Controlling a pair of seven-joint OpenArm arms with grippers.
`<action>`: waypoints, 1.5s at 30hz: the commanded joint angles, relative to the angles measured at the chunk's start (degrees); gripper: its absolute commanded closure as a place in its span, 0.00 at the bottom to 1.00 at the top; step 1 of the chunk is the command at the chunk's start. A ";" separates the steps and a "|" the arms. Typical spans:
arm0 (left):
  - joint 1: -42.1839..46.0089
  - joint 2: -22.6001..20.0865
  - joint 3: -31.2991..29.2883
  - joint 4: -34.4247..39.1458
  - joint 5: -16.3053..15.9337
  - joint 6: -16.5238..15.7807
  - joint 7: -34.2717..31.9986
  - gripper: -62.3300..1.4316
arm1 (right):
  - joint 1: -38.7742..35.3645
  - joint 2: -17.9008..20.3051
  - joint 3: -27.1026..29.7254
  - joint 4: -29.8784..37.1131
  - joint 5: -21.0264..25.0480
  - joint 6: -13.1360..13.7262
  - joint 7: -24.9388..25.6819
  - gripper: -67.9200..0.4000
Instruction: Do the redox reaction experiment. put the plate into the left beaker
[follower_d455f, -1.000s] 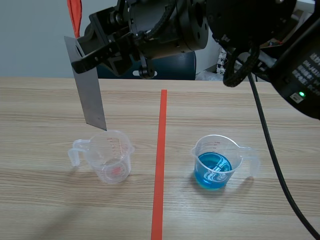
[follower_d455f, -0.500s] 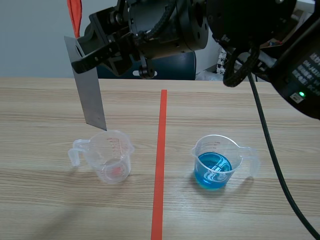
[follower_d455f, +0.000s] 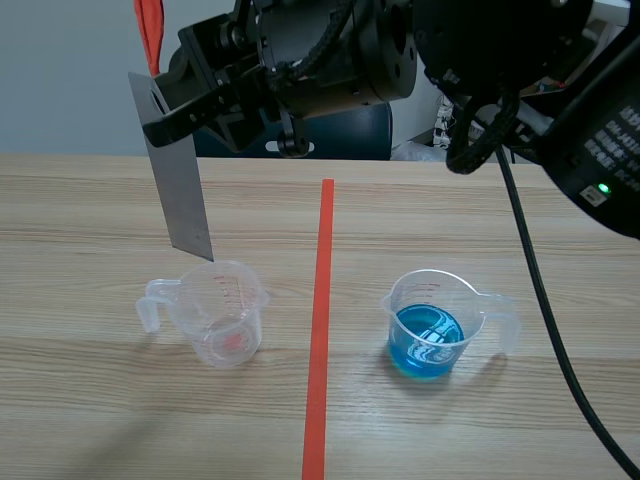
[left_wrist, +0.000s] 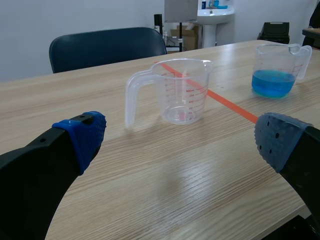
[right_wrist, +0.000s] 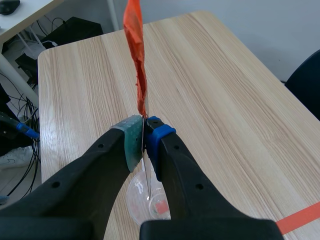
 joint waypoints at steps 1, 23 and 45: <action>-0.15 -0.17 -0.11 0.59 -0.52 -0.15 -2.62 0.00 | 1.40 -0.42 0.37 0.22 0.42 0.04 0.72 0.98; -0.15 -0.17 -0.11 0.59 -0.55 -0.15 -2.62 0.00 | 0.39 -0.13 0.37 0.20 -1.42 0.04 1.27 0.98; -0.15 -0.20 -0.11 0.59 -0.55 -0.15 -2.62 0.00 | -0.76 -0.13 -0.37 -8.59 -1.75 3.26 6.36 0.98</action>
